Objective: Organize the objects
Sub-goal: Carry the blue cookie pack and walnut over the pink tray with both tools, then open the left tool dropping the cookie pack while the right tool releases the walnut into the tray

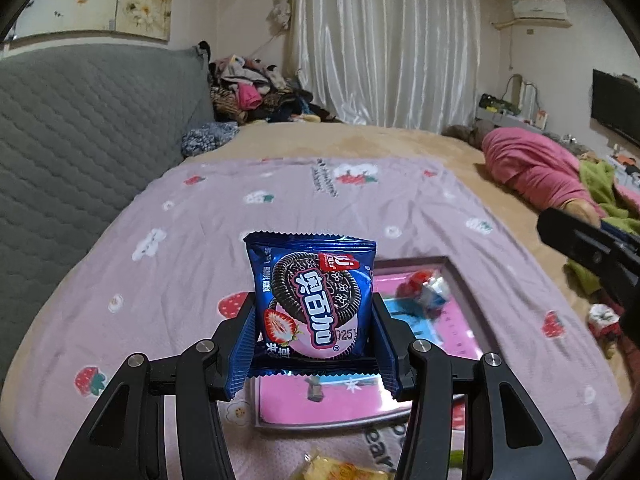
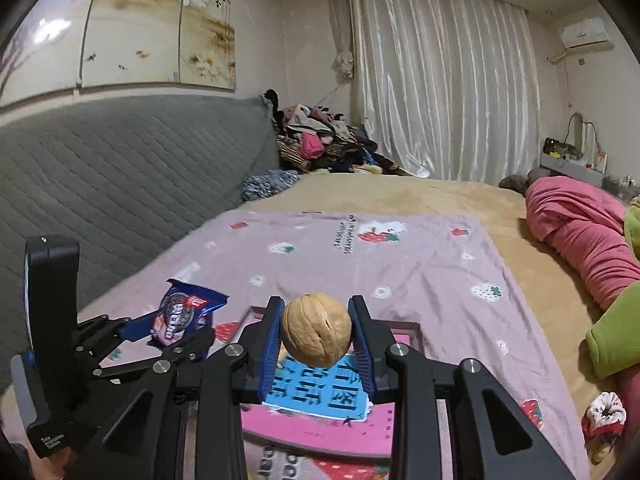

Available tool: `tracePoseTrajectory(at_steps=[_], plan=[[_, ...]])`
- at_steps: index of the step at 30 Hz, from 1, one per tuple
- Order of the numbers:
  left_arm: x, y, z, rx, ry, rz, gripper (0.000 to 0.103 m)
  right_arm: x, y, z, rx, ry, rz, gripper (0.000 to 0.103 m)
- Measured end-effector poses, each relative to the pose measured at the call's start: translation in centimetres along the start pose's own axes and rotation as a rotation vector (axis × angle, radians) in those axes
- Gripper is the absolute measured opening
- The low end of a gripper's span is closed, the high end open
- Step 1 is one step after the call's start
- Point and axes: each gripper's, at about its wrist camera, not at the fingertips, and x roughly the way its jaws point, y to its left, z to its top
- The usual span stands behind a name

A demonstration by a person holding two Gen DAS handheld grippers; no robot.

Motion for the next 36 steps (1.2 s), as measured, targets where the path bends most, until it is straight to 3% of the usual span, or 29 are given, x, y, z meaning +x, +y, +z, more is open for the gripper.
tracePoseTrajectory(at_steps=[5,9,14,20,36], plan=[[3.6,0.4,-2.1,-0.037,0.034,-0.022,0.054,2.6,-0.9,-1.9,0.024,0.005,-0.008,0.033],[7.1,-0.3,-3.6,-0.015,0.092,-0.020,0.054,5.2,-1.3,-3.4,-0.028,0.026,-0.050,0.033],[11.0,-1.8,-5.5,0.031,0.161,-0.019,0.054,8.5,-3.2,-5.4,0.002,0.099,-0.049,0.033],[10.1,-1.4,-5.6,0.025,0.142,-0.010,0.054,9.7,-4.7,-6.3,0.034,0.135,-0.066,0.033],[12.5,0.1,-6.9,-0.032,0.242,-0.049,0.054,14.0,-3.6,-8.8,-0.026,0.307,-0.087,0.033]])
